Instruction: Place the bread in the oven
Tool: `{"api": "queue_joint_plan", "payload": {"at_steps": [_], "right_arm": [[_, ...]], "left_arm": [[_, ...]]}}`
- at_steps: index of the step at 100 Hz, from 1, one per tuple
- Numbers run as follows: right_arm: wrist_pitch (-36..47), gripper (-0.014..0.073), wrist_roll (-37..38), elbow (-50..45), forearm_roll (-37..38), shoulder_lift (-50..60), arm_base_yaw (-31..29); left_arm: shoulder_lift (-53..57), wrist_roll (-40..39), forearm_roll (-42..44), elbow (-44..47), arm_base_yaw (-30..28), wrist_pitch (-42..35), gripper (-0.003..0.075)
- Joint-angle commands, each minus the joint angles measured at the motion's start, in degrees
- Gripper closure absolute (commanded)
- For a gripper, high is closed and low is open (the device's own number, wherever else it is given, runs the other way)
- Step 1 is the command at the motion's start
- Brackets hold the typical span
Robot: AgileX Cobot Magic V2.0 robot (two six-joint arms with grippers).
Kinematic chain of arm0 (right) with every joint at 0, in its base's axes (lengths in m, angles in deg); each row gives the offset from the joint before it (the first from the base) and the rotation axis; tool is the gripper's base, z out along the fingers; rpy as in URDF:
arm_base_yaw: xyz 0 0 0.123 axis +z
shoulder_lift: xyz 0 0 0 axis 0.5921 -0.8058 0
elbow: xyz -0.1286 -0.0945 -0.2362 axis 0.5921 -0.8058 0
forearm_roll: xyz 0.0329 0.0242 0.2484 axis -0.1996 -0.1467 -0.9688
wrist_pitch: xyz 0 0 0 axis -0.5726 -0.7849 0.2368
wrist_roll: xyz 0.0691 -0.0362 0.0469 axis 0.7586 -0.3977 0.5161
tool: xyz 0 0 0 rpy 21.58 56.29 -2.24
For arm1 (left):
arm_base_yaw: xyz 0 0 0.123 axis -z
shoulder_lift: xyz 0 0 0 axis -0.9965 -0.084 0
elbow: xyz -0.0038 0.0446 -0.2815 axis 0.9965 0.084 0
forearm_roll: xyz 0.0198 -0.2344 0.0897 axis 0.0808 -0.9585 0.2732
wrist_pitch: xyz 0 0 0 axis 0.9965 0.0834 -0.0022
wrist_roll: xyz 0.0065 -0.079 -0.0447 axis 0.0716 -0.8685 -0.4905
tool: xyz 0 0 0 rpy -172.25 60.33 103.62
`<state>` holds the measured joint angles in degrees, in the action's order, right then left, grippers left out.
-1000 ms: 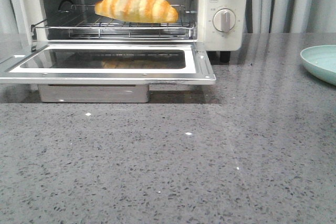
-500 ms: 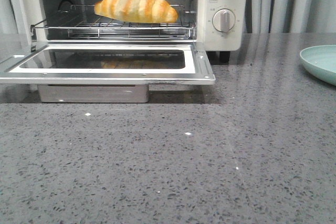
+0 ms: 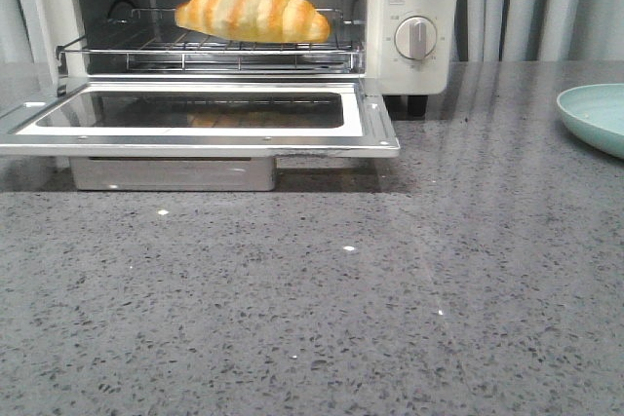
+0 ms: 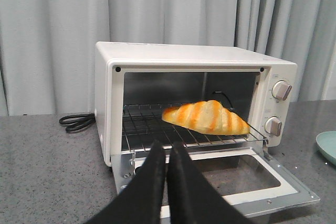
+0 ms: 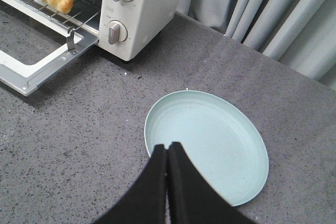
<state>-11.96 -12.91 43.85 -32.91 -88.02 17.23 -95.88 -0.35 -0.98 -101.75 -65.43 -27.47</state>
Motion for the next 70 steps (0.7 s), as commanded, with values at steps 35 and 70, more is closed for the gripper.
{"api": "queue_joint_plan", "payload": {"at_steps": [35, 70], "right_arm": [[4.62, 0.0661, 0.29, 1.21, -1.84, -0.87, 0.02], [20.78, 0.0661, 0.29, -3.71, -8.3, -0.75, -3.55]], "left_arm": [[-0.89, -0.29, -0.56, -1.53, -0.22, -4.58, 0.0741], [-0.89, -0.29, -0.56, -1.53, -0.22, -4.58, 0.0741]]}}
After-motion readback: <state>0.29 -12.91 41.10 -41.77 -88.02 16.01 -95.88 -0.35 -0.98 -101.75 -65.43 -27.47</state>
